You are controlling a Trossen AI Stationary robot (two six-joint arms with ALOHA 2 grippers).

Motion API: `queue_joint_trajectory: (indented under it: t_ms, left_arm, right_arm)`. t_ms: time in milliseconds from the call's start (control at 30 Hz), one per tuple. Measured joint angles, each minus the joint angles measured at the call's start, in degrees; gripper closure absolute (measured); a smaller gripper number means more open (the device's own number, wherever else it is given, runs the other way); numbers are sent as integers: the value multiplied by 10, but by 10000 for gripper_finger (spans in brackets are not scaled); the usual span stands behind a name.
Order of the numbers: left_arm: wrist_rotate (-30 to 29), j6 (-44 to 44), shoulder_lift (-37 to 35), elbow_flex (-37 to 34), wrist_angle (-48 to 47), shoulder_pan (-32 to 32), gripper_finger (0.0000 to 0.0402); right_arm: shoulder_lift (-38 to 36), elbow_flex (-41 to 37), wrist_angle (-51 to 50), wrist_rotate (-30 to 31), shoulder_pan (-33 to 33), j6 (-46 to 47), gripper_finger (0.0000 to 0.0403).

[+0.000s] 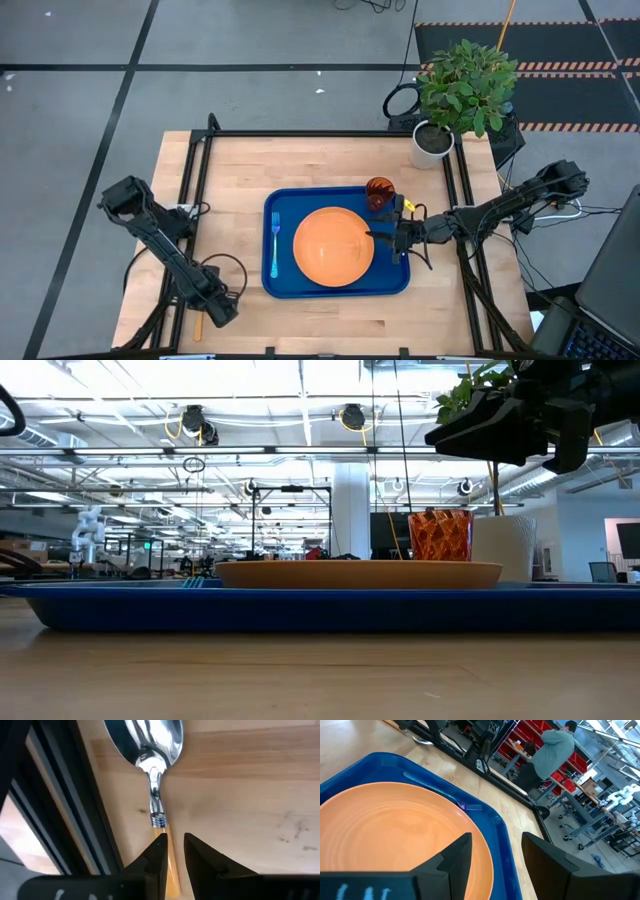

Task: Pick and place plate/cup/fork/spoon on tray
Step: Put the orange fork to the right of the blue fork on the blue tray

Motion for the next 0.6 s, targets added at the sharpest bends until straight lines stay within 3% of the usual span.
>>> queue_joint_trajectory:
  t_ms: [600]
  left_arm:
    - [2, -9, 0, 2, -14, -18, 334]
  right_arm:
    - [0, 0, -6, 0, 0, 0, 234]
